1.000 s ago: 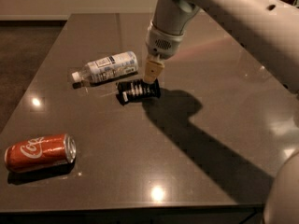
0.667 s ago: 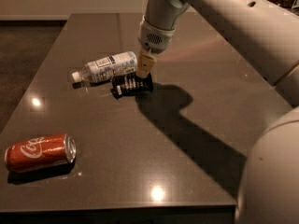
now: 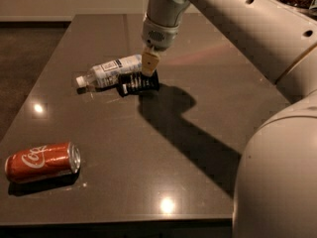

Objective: Move rxbar chocolate near blue plastic bottle

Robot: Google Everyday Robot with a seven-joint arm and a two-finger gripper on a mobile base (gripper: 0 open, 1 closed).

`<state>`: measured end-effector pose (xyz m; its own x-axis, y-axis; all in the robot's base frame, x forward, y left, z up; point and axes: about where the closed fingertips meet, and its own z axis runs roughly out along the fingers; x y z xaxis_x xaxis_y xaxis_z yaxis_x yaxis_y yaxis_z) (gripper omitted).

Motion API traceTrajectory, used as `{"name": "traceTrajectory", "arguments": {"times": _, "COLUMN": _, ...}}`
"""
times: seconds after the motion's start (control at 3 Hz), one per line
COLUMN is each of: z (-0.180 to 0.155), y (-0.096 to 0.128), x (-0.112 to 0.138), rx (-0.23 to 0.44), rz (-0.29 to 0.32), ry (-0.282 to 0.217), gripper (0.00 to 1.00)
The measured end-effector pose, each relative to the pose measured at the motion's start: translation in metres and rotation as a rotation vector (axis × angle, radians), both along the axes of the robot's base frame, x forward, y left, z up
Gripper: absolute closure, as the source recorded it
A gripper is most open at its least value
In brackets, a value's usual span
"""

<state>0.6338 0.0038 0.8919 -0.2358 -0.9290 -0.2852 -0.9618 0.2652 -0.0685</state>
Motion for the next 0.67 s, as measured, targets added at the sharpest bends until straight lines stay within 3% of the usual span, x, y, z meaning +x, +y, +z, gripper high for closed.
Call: {"name": "traceTrajectory", "arguments": {"times": 0.67, "z": -0.0030, "y": 0.0037, "x": 0.0017, "rx": 0.006, "rz": 0.004, "ry": -0.002, "gripper": 0.00}}
